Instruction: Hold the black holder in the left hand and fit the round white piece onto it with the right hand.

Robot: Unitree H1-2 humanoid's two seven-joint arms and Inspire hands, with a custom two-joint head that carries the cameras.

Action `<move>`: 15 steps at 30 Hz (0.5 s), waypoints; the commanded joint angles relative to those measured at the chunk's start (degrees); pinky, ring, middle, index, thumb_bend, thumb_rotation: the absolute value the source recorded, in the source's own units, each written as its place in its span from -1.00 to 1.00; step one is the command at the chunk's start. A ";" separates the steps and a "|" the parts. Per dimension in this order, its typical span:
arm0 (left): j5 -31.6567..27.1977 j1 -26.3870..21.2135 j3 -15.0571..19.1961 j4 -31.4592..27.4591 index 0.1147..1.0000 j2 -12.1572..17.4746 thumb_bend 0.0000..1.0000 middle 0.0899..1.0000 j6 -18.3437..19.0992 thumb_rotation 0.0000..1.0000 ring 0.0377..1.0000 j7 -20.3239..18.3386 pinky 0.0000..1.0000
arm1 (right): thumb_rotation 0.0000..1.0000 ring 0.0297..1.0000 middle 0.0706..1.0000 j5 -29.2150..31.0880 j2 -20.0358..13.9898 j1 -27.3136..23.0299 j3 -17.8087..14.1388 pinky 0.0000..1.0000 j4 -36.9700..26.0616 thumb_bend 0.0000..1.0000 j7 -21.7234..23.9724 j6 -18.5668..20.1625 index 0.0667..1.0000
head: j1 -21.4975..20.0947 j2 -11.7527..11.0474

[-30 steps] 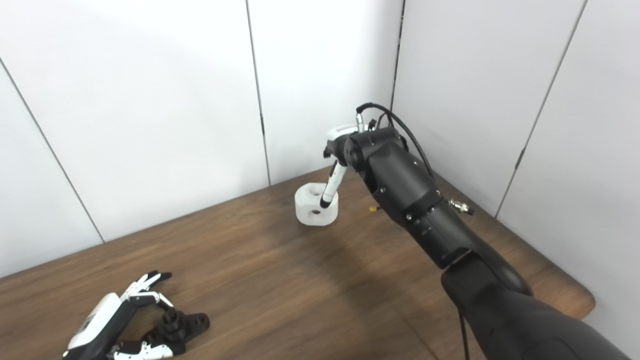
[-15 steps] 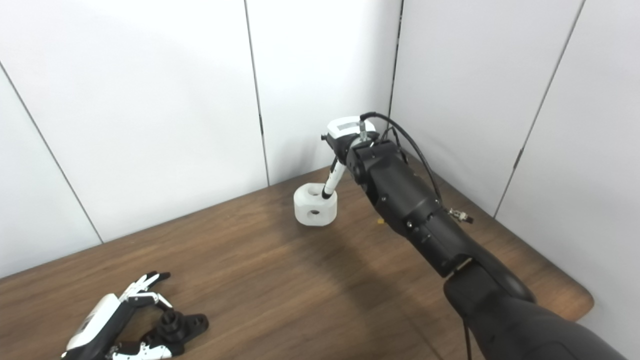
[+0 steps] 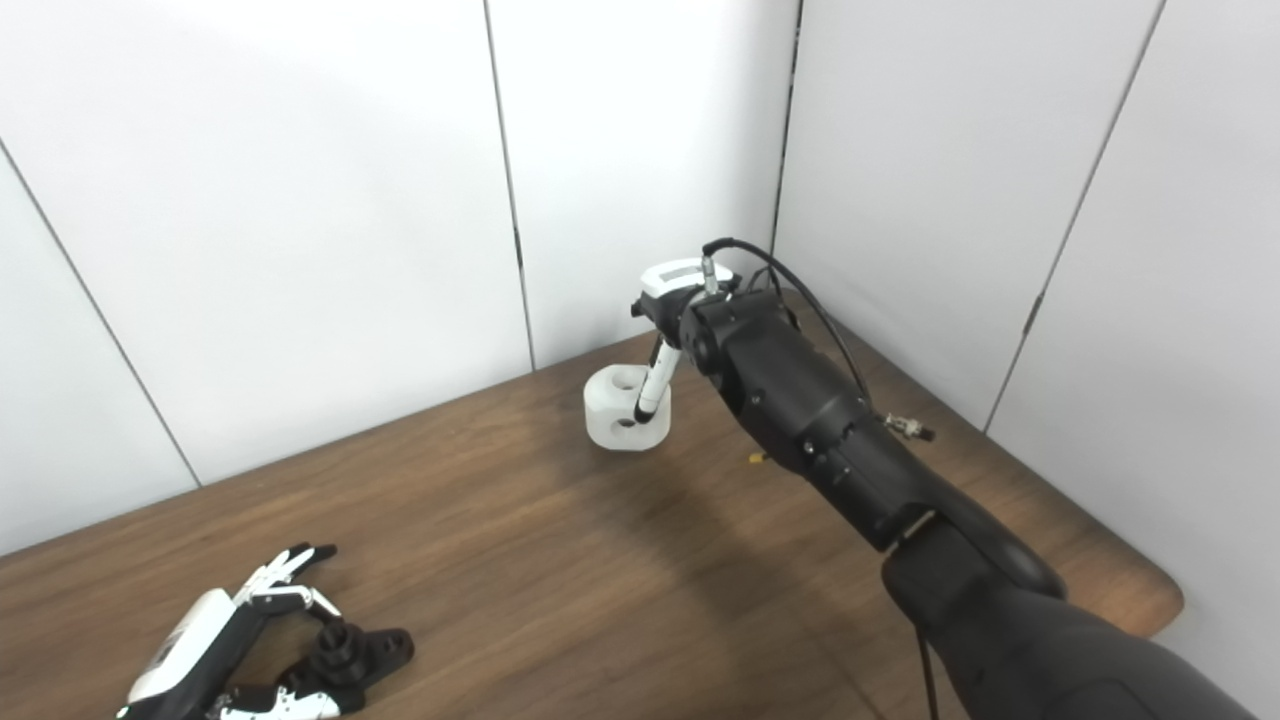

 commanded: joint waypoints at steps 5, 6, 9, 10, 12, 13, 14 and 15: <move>2.50 6.13 -1.47 4.44 -0.17 2.19 0.05 0.89 6.86 -0.89 1.00 -4.91 1.00 | -0.26 0.99 1.00 -1.57 -0.18 -3.76 -0.94 0.71 -0.27 0.97 1.00 1.27 0.88 | 0.52 0.11; 2.51 6.18 -1.49 4.32 -0.17 2.25 0.05 0.89 6.74 -0.89 1.00 -4.93 1.00 | -0.27 0.96 1.00 -1.88 -0.04 -3.75 -0.74 0.66 -0.06 0.96 0.80 1.27 0.85 | 0.61 0.18; 2.26 6.48 -1.35 3.74 -0.17 2.33 0.05 0.90 7.10 -0.89 1.00 -5.25 1.00 | -0.30 0.98 1.00 -2.83 0.54 -3.96 -0.29 0.64 0.84 0.93 0.12 1.25 0.80 | 0.86 0.17; 2.18 6.62 -1.29 3.46 -0.17 2.34 0.05 0.90 7.39 -0.89 1.00 -5.39 1.00 | -0.31 0.99 1.00 -3.08 0.76 -4.08 -0.25 0.67 1.14 0.92 -0.04 1.25 0.80 | 0.95 0.26; 2.18 6.77 -1.24 3.29 -0.17 2.34 0.05 0.89 7.34 -0.89 1.00 -5.29 1.00 | -0.30 1.00 1.00 -3.36 1.14 -4.41 0.05 0.70 1.88 0.92 -0.73 1.23 0.80 | 0.95 0.26; 2.27 6.87 -1.26 3.16 -0.17 2.40 0.05 0.89 7.18 -0.89 1.00 -5.19 1.00 | -0.30 1.00 1.00 -3.46 1.27 -4.50 0.18 0.70 2.07 0.92 -0.97 1.22 0.80 | 1.14 0.47; 2.34 6.93 -1.28 3.07 -0.17 2.45 0.05 0.89 7.08 -0.89 1.00 -5.13 1.00 | -0.29 1.00 1.00 -3.51 1.34 -4.56 0.25 0.71 2.17 0.93 -1.13 1.22 0.79 | 1.14 0.47; 2.30 7.06 -1.26 2.84 -0.17 2.53 0.05 0.89 7.25 -0.89 1.00 -5.28 1.00 | -0.29 1.00 1.00 -3.63 1.49 -4.67 0.42 0.71 2.35 0.93 -1.24 1.22 0.79 | 1.30 0.66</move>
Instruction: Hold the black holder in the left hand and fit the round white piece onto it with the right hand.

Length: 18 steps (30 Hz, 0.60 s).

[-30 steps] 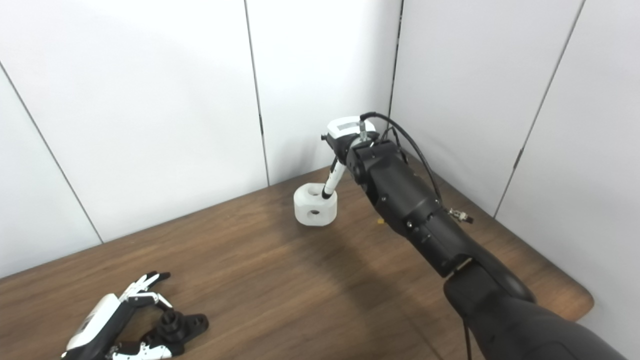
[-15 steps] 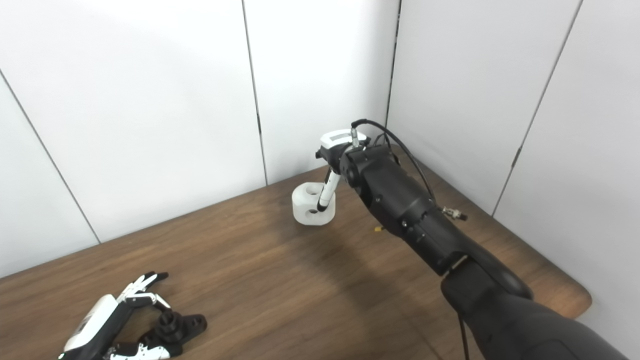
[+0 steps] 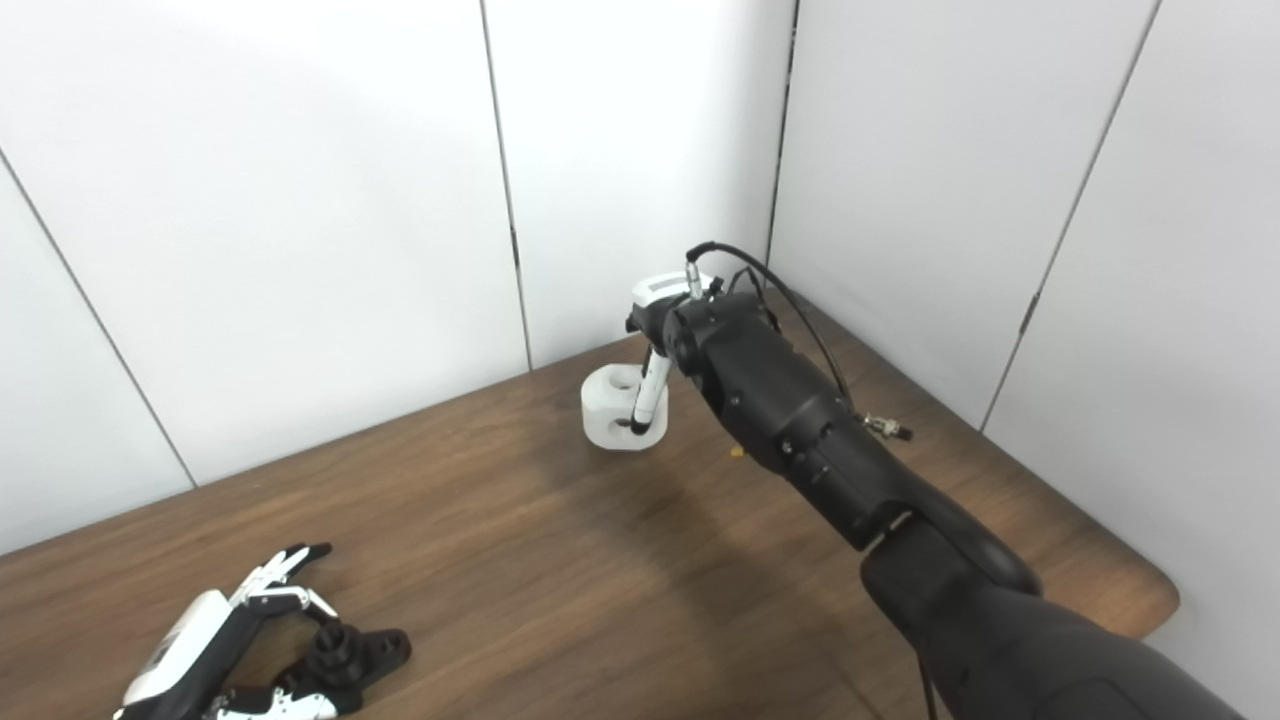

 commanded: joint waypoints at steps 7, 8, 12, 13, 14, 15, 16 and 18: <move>2.05 7.15 -1.24 2.55 -0.17 2.63 0.05 0.89 7.71 -0.89 1.00 -5.77 1.00 | -0.25 1.00 1.00 -1.90 0.13 -4.34 0.07 0.80 1.04 0.95 -2.24 0.86 0.74 | 0.04 0.52; 2.02 7.17 -1.20 2.65 -0.17 2.66 0.05 0.89 7.52 -0.89 1.00 -5.65 1.00 | -0.25 1.00 1.00 -1.81 0.24 -4.28 0.03 0.80 1.19 0.95 -2.27 0.86 0.74 | 0.11 0.65; 2.12 7.39 -1.15 2.20 -0.17 2.82 0.05 0.88 7.75 -0.89 1.00 -5.72 1.00 | -0.24 1.00 1.00 -1.35 0.66 -3.68 -0.55 0.84 1.36 0.93 -2.58 0.88 0.71 | 0.15 0.81; 2.16 7.43 -1.16 2.10 -0.17 2.84 0.05 0.89 7.81 -0.89 1.00 -5.77 1.00 | -0.25 1.00 1.00 -1.21 0.72 -3.53 -0.66 0.86 1.43 0.94 -2.80 0.88 0.70 | 0.15 0.81; 2.12 7.53 -1.14 1.94 -0.17 2.85 0.05 0.89 7.82 -0.89 1.00 -5.79 1.00 | -0.25 1.00 1.00 -1.15 0.75 -3.37 -0.78 0.88 1.39 0.94 -2.88 0.88 0.69 | 0.23 1.05; 2.08 7.58 -1.10 1.90 -0.17 2.83 0.05 0.89 7.86 -0.89 1.00 -5.78 1.00 | -0.25 1.00 1.00 -1.04 0.76 -3.24 -0.82 0.90 1.42 0.94 -3.05 0.87 0.69 | 0.23 1.05; 2.03 7.58 -1.07 2.01 -0.17 2.79 0.05 0.89 7.76 -0.89 1.00 -5.74 1.00 | -0.25 1.00 1.00 -0.90 0.73 -3.13 -0.81 0.90 1.46 0.94 -3.22 0.86 0.68 | 0.23 1.05; 2.10 7.69 -1.10 1.68 -0.17 2.85 0.05 0.89 8.01 -0.89 1.00 -5.95 1.00 | -0.25 1.00 1.00 -0.73 0.65 -2.89 -0.86 0.91 1.20 0.93 -3.29 0.86 0.66 | 0.25 1.32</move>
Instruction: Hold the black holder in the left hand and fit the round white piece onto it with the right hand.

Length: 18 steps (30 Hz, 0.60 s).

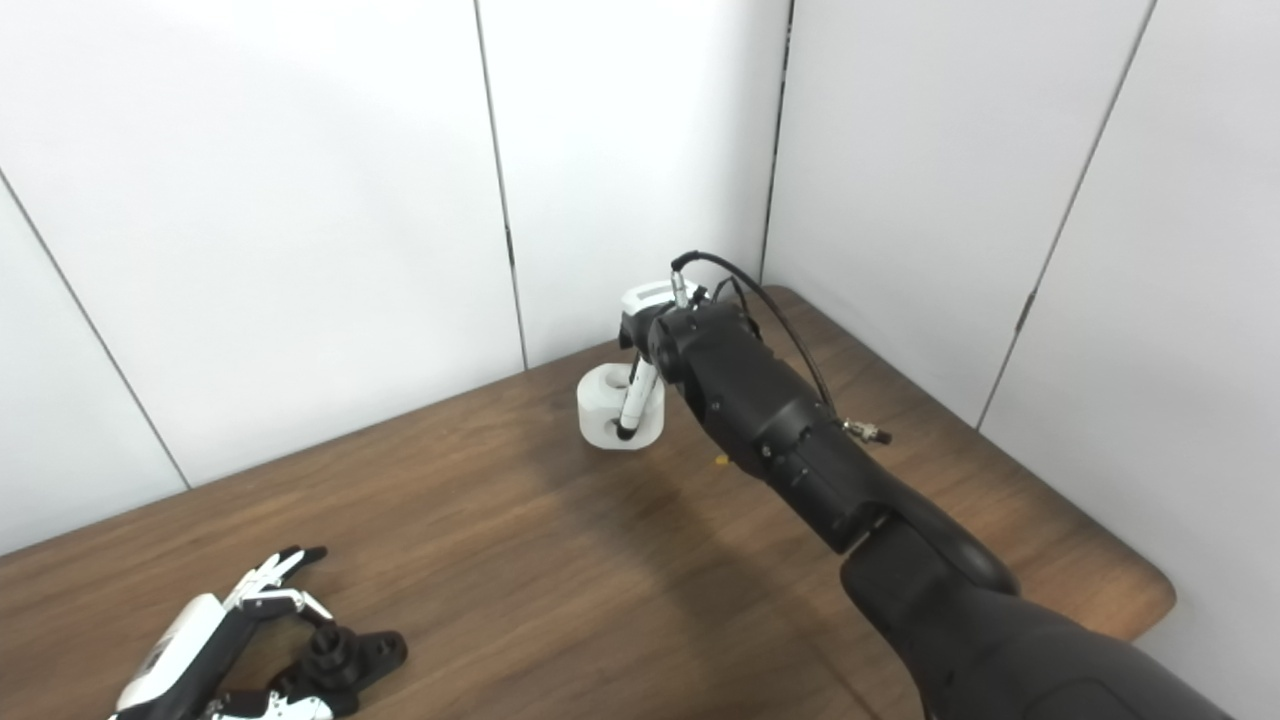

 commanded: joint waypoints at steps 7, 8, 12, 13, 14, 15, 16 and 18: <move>2.10 7.02 -1.46 3.13 -0.17 2.68 0.05 0.90 6.67 -0.89 1.00 -5.68 1.00 | -0.27 0.98 1.00 0.67 -1.46 -1.53 -0.37 0.88 -1.49 0.91 -3.60 0.68 0.55 | 0.33 0.45; 2.13 7.08 -1.44 3.10 -0.17 2.69 0.05 0.90 6.54 -0.89 1.00 -5.66 1.00 | -0.28 0.96 0.99 0.93 -1.47 -1.28 -0.42 0.86 -1.48 0.89 -4.65 0.58 0.49 | 0.44 0.49; 2.37 7.22 -1.37 3.12 -0.17 2.61 0.05 0.89 6.31 -0.89 1.00 -5.23 1.00 | -0.49 0.74 0.78 0.95 -1.52 0.78 0.00 0.58 -1.36 0.77 -13.72 -1.61 0.16 | 0.81 0.67; 2.42 7.26 -1.35 3.01 -0.17 2.59 0.05 0.89 6.37 -0.89 1.00 -5.19 1.00 | -0.59 0.72 0.74 0.68 -1.52 1.27 0.27 0.62 -1.40 0.42 -15.57 -1.89 0.03 | 0.97 0.82; 2.57 7.33 -1.35 2.81 -0.17 2.58 0.05 0.89 6.47 -0.89 1.00 -5.05 1.00 | -0.65 0.71 0.71 0.25 -1.55 1.85 0.67 0.66 -1.33 0.24 -17.91 -2.40 -0.03 | 1.20 0.94; 2.68 7.38 -1.35 2.62 -0.17 2.58 0.05 0.89 6.56 -0.89 1.00 -4.97 1.00 | -0.69 0.68 0.65 0.05 -1.62 2.19 0.95 0.70 -1.25 0.13 -19.44 -2.72 -0.08 | 1.28 1.00; 2.75 7.42 -1.28 2.62 -0.17 2.50 0.05 0.89 6.35 -0.89 1.00 -4.61 1.00 | -0.70 0.67 0.63 -0.42 -1.62 2.66 1.39 0.72 -1.09 0.09 -21.17 -2.88 -0.10 | 1.41 1.05; 2.98 7.50 -1.19 2.32 -0.17 2.41 0.05 0.88 6.25 -0.89 1.00 -4.25 1.00 | -0.71 0.65 0.56 -1.23 -1.54 3.45 2.34 0.78 -0.74 0.06 -23.50 -2.68 -0.11 | 1.65 1.18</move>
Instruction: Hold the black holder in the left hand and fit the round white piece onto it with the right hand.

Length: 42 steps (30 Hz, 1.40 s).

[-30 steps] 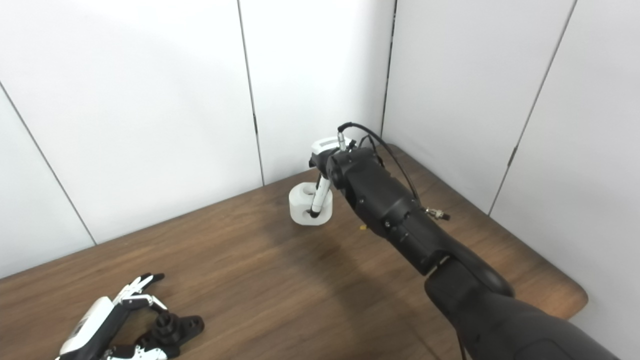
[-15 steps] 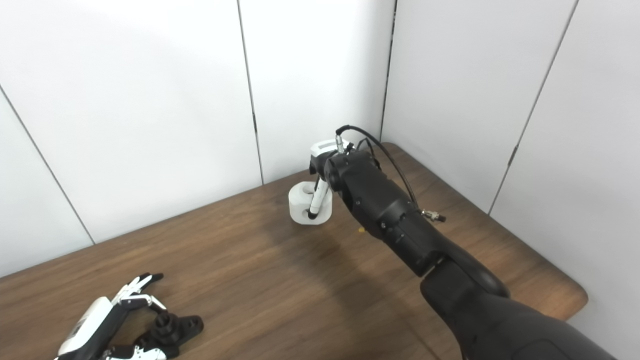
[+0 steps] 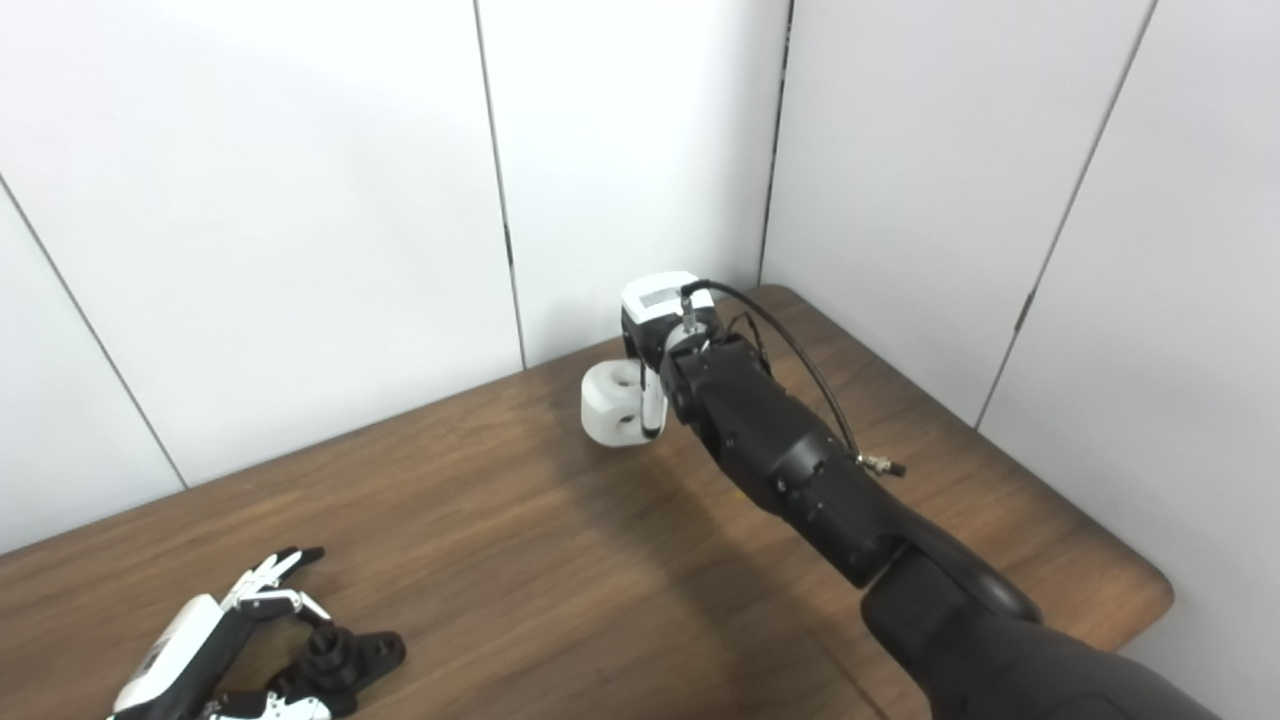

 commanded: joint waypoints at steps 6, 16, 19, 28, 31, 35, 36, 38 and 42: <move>2.71 7.21 -1.20 2.27 -0.17 1.79 0.05 0.88 6.63 -0.89 1.00 -3.53 1.00 | -0.72 0.65 0.51 -2.10 -0.94 -0.07 1.41 0.84 0.50 0.05 -8.24 0.13 -0.11 | 1.08 0.29; 2.58 7.33 -0.40 2.59 -0.17 0.99 0.05 0.86 5.74 -0.89 1.00 -2.35 1.00 | -0.72 0.60 0.47 -0.36 -1.71 0.85 0.10 0.82 0.08 0.05 -13.66 -0.12 -0.11 | 2.58 1.28; 2.59 7.30 -0.49 2.70 -0.17 0.76 0.05 0.86 5.57 -0.89 1.00 -2.30 1.00 | -0.72 0.59 0.48 0.30 -2.36 0.54 -0.04 0.80 -0.81 0.05 -13.81 -0.66 -0.11 | 3.61 1.63; 2.87 7.34 -0.80 2.00 -0.17 -0.57 0.05 0.86 7.01 -0.89 1.00 -2.38 1.00 | -0.72 0.68 0.51 3.43 -4.02 -4.61 0.04 0.72 -9.31 0.05 -2.68 -1.94 -0.11 | 8.37 3.54; 3.30 7.22 -0.93 2.10 -0.17 -1.28 0.05 0.86 7.23 -0.89 1.00 -1.83 1.00 | -0.72 0.63 0.49 3.31 -4.61 -7.36 0.90 0.71 -11.21 0.05 1.20 -3.78 -0.11 | 10.14 4.02; 4.05 6.96 -1.09 2.25 -0.17 -2.19 0.05 0.86 7.99 -0.89 1.00 -1.61 1.00 | -0.72 0.61 0.50 2.97 -4.85 -9.64 1.40 0.66 -13.31 0.05 4.48 -5.37 -0.11 | 12.69 4.68; 4.36 6.89 -1.14 2.32 -0.17 -2.47 0.05 0.86 8.03 -0.89 1.00 -1.33 1.00 | -0.72 0.61 0.51 2.62 -4.92 -10.22 1.59 0.64 -13.89 0.05 5.29 -5.77 -0.11 | 13.58 4.91; 4.97 6.85 -1.32 2.14 -0.17 -3.00 0.05 0.85 8.37 -0.89 1.00 -0.94 1.00 | -0.71 0.57 0.48 1.93 -5.21 -10.98 1.87 0.54 -14.53 0.05 6.36 -6.66 -0.11 | 15.18 5.38; 5.93 6.98 -1.63 0.70 -0.17 -4.11 0.05 0.85 10.35 -0.89 1.00 -1.11 1.00 | -0.71 0.54 0.47 2.85 -5.23 -11.53 0.90 0.48 -16.67 0.05 8.67 -7.85 -0.11 | 19.36 6.68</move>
